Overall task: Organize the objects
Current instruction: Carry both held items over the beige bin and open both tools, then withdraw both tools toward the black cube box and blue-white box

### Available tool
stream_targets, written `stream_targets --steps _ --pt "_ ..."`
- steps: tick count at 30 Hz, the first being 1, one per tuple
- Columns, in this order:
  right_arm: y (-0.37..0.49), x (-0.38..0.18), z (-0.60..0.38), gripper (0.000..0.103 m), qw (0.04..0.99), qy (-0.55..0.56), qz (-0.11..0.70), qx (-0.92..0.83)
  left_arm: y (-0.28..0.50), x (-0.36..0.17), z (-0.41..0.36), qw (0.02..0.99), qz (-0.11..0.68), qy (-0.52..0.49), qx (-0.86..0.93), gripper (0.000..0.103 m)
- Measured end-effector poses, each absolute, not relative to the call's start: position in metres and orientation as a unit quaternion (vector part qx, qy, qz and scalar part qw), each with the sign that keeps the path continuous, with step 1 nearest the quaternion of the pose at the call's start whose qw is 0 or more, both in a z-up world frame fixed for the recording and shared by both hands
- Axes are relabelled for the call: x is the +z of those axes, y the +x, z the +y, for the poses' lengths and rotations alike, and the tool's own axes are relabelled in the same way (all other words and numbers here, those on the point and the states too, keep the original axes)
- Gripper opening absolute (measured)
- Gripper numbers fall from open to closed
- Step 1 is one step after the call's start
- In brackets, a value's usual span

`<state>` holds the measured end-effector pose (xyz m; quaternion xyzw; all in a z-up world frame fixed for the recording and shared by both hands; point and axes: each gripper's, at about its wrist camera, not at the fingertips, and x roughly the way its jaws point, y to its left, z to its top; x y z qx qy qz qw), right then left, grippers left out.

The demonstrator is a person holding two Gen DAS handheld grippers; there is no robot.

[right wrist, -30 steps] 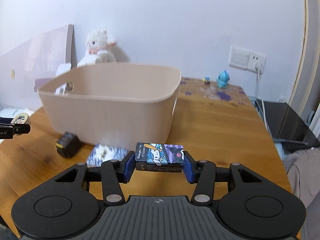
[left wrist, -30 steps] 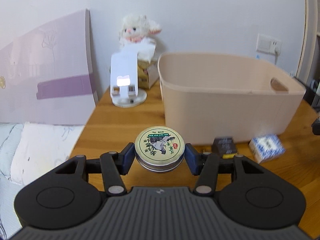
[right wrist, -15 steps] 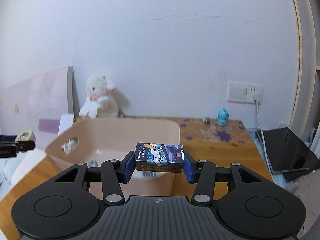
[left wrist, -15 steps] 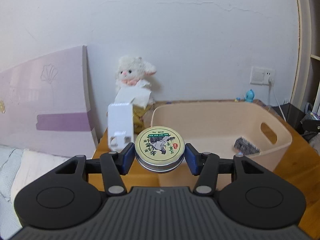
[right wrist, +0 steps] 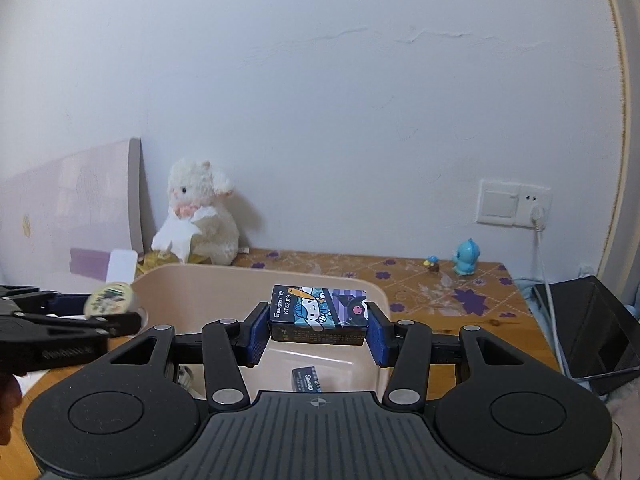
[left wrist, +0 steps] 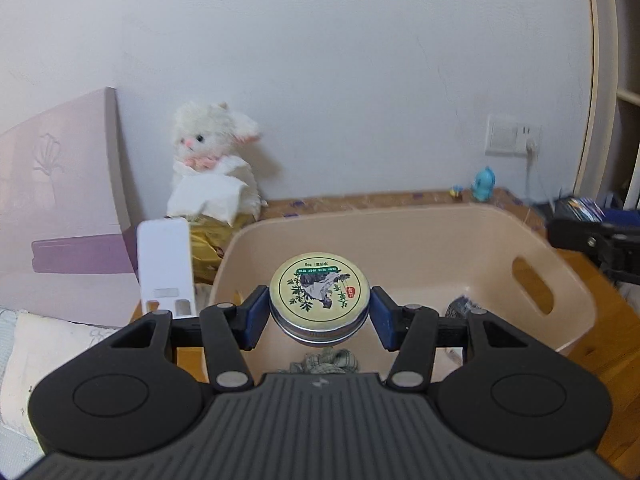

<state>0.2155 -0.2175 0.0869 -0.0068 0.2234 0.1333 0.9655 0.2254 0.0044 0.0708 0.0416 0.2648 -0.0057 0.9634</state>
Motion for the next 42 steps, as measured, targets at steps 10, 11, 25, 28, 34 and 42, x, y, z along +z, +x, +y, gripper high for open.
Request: stream_targets --steps 10,11,25,28,34,42 --pt "0.246 0.050 -0.182 0.046 0.948 -0.053 0.281 0.139 0.262 0.032 0.003 0.942 0.332 0.044 -0.016 0.056" --pt "0.248 0.046 -0.180 0.046 0.947 -0.056 0.286 0.138 0.264 0.030 0.003 0.940 0.338 0.045 -0.015 0.056" --pt "0.245 0.033 -0.183 0.066 0.943 -0.057 0.296 0.138 0.259 0.032 0.001 0.938 0.342 0.051 -0.008 0.075" --pt "0.234 0.043 -0.188 0.079 0.950 -0.056 0.277 0.134 0.250 0.040 0.003 0.944 0.327 0.043 -0.003 0.084" --pt "0.214 0.063 -0.205 0.102 0.958 -0.043 0.253 0.126 0.230 0.054 0.012 0.949 0.311 0.043 0.015 0.089" --pt "0.188 0.060 -0.222 0.103 0.954 -0.039 0.273 0.116 0.189 0.065 0.027 0.951 0.305 0.047 0.019 0.090"
